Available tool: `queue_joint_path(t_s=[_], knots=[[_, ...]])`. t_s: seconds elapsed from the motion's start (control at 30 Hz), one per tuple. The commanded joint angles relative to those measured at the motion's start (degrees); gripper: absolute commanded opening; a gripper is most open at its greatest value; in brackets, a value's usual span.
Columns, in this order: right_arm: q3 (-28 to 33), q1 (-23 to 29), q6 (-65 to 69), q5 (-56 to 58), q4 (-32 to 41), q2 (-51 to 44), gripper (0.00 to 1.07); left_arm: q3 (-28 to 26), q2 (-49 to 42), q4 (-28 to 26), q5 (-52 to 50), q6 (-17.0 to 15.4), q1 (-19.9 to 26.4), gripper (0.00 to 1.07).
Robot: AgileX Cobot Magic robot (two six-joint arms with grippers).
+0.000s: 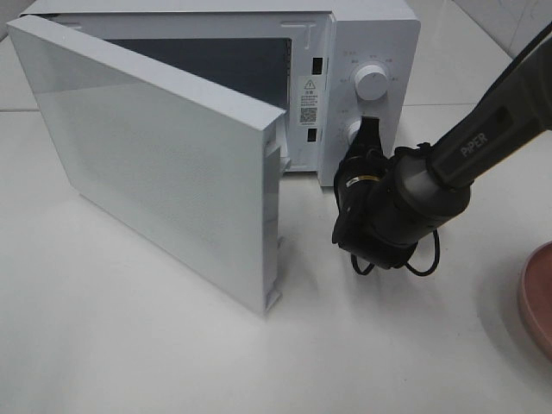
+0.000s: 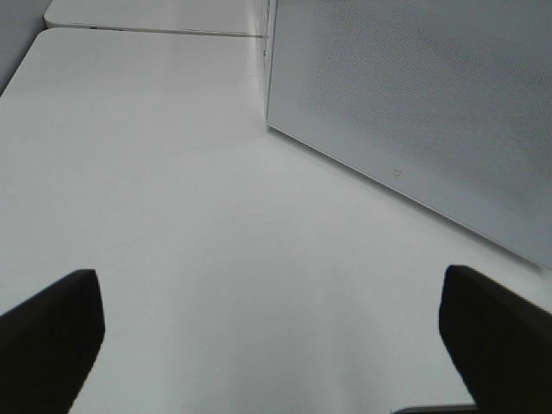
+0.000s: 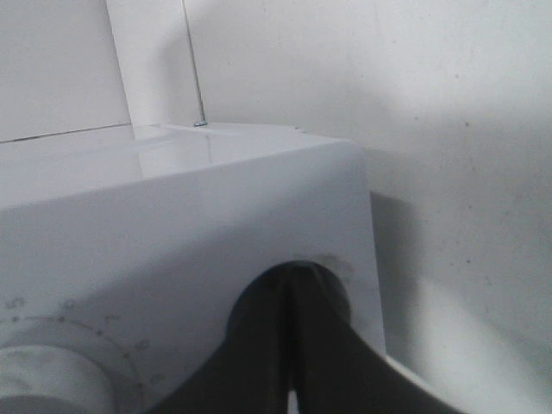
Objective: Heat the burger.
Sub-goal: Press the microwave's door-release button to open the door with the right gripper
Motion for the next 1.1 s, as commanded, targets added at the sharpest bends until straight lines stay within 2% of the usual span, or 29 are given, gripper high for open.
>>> queue_joint_path(t_s=[0.03,0.43,1.1], knots=[[-5.5,-3.15,-0.4,-9.17,-10.83,-0.11,0.0,0.17,-0.86,-0.17,-0.8,0.0,0.17,0.98],[-3.09,-2.98,-0.57,-3.09,-11.86,-2.12,0.0,0.17,-0.86,-0.17,-0.8,0.0,0.17,0.98],[6.65,-2.98,-3.44,5.44,-11.63,-8.19,0.0,0.17,-0.86,-0.17,-0.8,0.0,0.17,0.98]])
